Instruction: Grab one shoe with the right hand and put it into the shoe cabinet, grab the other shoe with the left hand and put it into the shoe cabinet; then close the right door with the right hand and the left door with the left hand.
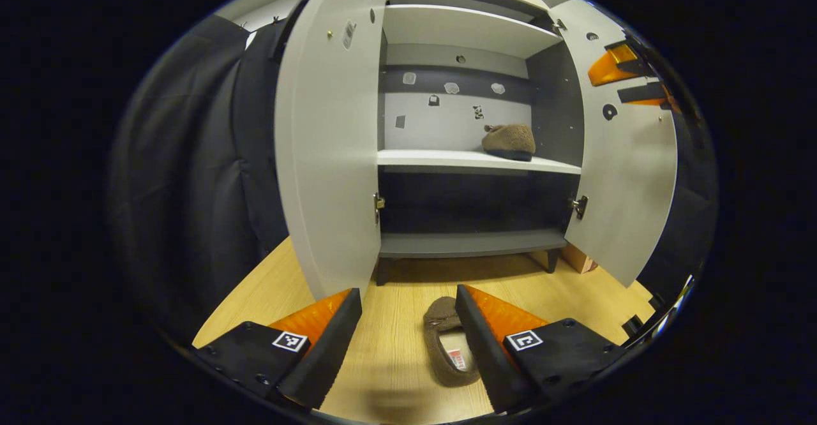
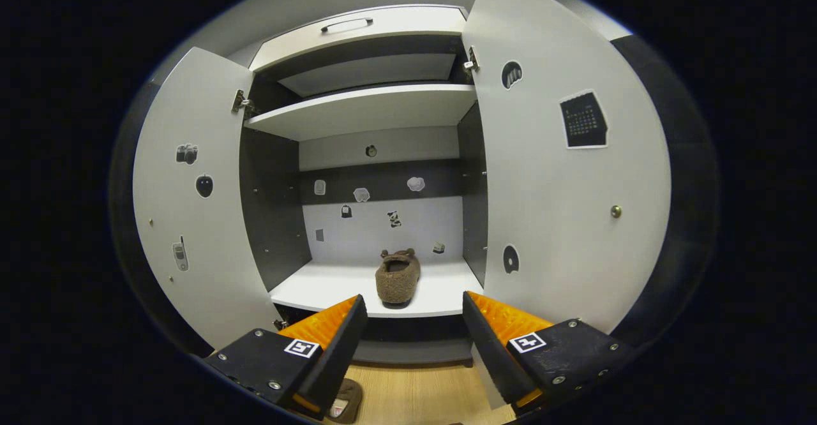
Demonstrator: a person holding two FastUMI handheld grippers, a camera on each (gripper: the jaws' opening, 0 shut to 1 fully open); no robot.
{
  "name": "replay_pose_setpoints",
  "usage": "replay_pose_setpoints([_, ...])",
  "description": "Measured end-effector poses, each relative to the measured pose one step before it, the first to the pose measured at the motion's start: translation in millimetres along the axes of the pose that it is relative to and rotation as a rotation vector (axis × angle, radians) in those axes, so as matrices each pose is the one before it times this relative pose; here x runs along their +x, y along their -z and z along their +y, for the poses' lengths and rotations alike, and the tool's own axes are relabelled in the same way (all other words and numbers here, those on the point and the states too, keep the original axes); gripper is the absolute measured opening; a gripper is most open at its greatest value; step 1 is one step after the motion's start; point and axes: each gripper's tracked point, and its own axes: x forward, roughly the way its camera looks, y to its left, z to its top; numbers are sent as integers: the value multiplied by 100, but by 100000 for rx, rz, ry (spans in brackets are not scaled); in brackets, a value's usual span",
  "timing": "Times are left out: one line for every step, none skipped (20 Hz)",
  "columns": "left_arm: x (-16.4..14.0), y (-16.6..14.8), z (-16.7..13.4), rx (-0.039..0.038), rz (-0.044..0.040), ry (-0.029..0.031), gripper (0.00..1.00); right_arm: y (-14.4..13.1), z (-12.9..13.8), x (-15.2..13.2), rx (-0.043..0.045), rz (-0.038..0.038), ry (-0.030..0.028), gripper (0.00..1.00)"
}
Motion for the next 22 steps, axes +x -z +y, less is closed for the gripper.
replay_pose_setpoints([1034,1123,-298,-273,3196,858,97,-35,-262,-504,-382,-355,487,93])
replay_pose_setpoints([1085,895,-281,-178,2306,598,98,63,-222,-353,-128,34,271,93])
replay_pose_setpoints([973,813,-253,989,1593,435,98,46,-288,-308,209,-121,340,92])
replay_pose_setpoints([1109,522,-188,1875,389,388,98,-167,-352,-463,301,-367,429,93])
replay_pose_setpoints([911,783,-276,2526,1749,79,98,-178,-416,-395,117,-743,658,92])
replay_pose_setpoints([972,758,-222,2173,1601,51,98,-18,-504,-253,-175,-501,1102,93])
replay_pose_setpoints([793,981,24,598,2103,114,98,32,-499,-142,-216,-36,1075,93])
replay_pose_setpoints([844,1275,-61,-280,3680,124,98,13,-354,-250,39,-51,638,93])
replay_pose_setpoints([584,1403,62,-831,3539,542,98,131,-331,-174,3,156,486,92])
replay_pose_setpoints([477,1178,-206,-1311,3358,828,98,105,-414,-139,-221,356,530,92])
replay_pose_setpoints([351,1209,-216,-983,3482,1098,98,93,-523,-99,-188,485,819,92])
replay_pose_setpoints([427,924,13,-426,2822,325,99,175,-471,-52,-31,517,862,92])
replay_pose_setpoints([361,796,100,-397,2351,-67,99,159,-379,-65,354,462,702,92])
replay_pose_setpoints([532,647,193,-309,2255,-317,98,85,-259,28,606,401,375,93])
replay_pose_setpoints([382,600,52,-302,2026,47,98,135,-246,-59,649,322,150,93])
replay_pose_setpoints([508,487,-22,-626,2656,621,98,135,-103,38,439,252,34,92])
replay_pose_setpoints([104,551,-130,-912,2772,918,98,143,6,-94,159,95,-152,93])
replay_pose_setpoints([214,127,22,-1271,2131,813,98,67,-9,21,29,4,-19,92])
replay_pose_setpoints([250,361,13,-1658,2117,707,99,-11,47,128,-95,-63,-286,92])
replay_pose_setpoints([118,156,-206,-2254,1425,842,98,6,113,3,-114,-26,-287,92])
replay_pose_setpoints([648,264,-582,-2374,643,1747,83,5,46,36,-87,2,-291,92])
replay_pose_setpoints([128,-25,-580,-1908,607,2166,78,7,103,92,-8,68,-305,93])
